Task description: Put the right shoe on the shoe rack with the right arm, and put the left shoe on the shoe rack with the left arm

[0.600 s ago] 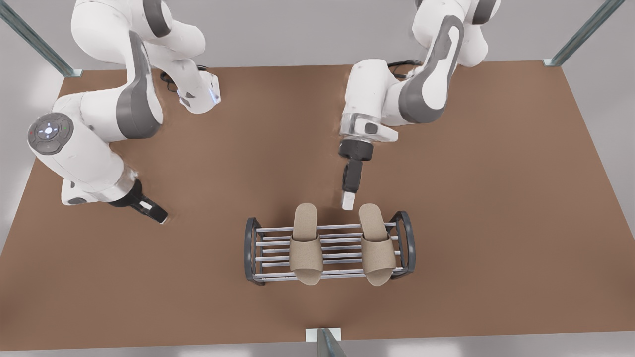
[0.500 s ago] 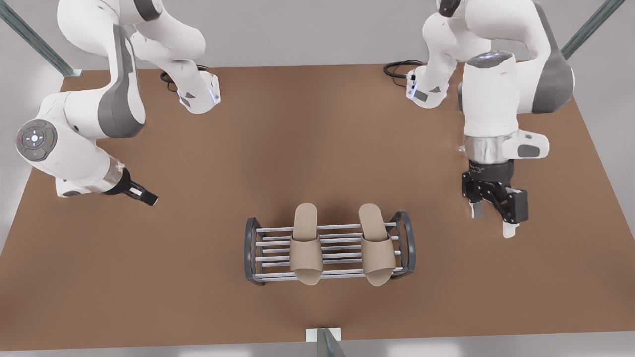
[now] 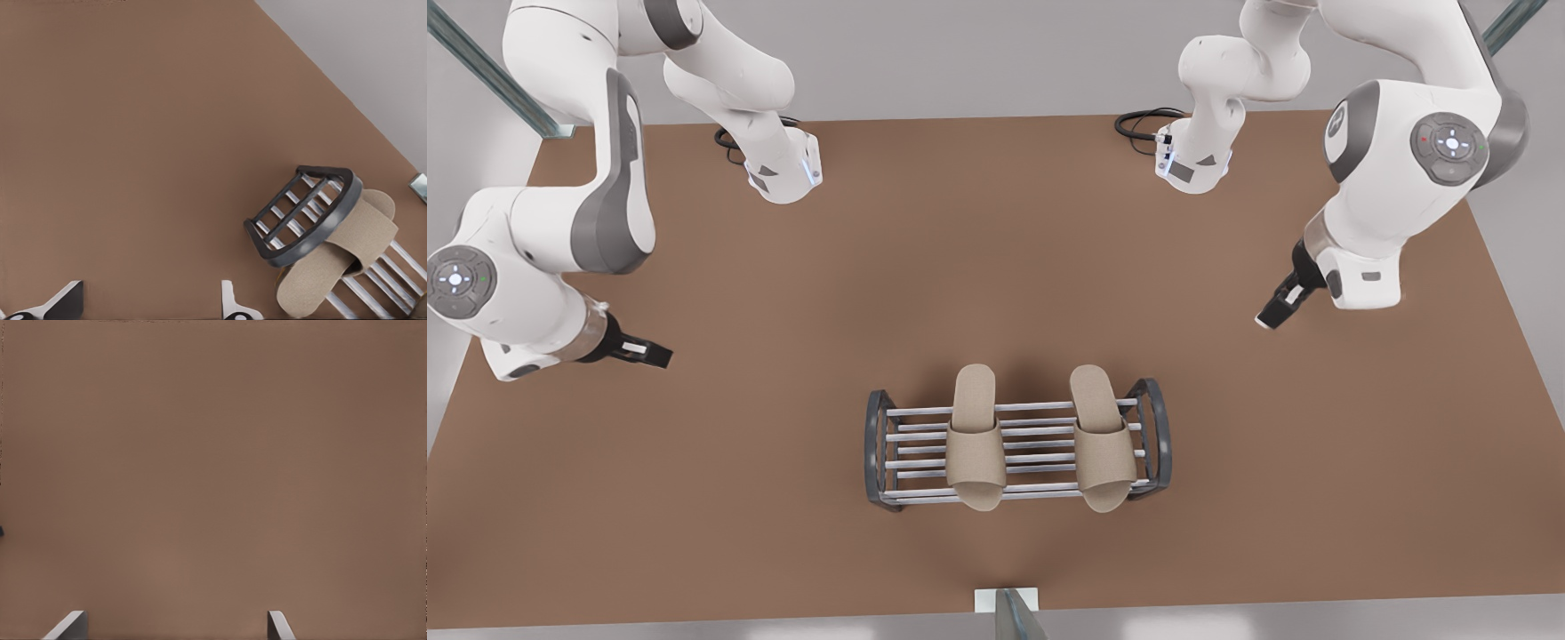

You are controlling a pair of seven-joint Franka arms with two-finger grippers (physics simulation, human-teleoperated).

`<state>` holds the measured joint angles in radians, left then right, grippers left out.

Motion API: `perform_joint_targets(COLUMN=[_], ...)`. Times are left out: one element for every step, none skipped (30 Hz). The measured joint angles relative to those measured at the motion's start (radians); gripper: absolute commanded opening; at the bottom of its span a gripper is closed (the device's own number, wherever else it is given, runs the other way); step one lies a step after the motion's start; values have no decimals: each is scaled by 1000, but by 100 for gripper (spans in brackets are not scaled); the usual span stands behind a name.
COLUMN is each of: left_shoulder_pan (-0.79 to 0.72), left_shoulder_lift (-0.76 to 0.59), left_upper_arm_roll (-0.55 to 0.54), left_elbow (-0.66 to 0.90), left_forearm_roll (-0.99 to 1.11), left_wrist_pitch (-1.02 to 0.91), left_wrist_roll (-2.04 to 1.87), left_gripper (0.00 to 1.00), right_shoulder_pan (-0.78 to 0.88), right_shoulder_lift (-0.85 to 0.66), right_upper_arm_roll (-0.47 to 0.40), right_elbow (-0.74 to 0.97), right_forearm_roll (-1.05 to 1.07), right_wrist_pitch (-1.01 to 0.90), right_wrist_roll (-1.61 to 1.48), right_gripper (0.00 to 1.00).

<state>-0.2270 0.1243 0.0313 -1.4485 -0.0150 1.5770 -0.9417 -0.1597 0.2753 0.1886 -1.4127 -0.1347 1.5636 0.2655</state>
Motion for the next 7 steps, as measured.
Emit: perform_joint_targets(left_shoulder_pan=[-2, -10, -20, -29, -36, -40, -42], left_shoulder_lift=[0, 10, 20, 34, 46, 53, 55], left_upper_arm_roll=[0, 5, 8, 10, 11, 11, 11], left_elbow=[0, 6, 21, 29, 32, 34, 36], left_forearm_roll=[-1, 1, 5, 7, 10, 11, 13], left_wrist_pitch=[-7, -12, -15, -13, -10, -8, -7], left_wrist_roll=[50, 97, 141, 183, 222, 260, 295], left_gripper=[100, 100, 100, 100, 100, 100, 100], right_shoulder_pan=[2, 6, 10, 13, 15, 16, 16], right_shoulder_lift=[0, 0, 0, 0, 0, -1, -1], right_upper_arm_roll=[1, 2, 4, 7, 9, 10, 10], right_elbow=[1, 2, 3, 4, 4, 4, 4], right_forearm_roll=[-1, -2, -2, -3, -3, -3, -2], right_wrist_pitch=[0, -1, -1, -1, -1, -1, -1], right_wrist_roll=[-11, -21, -31, -41, -50, -59, -68], right_gripper=[100, 100, 100, 100, 100, 100, 100])
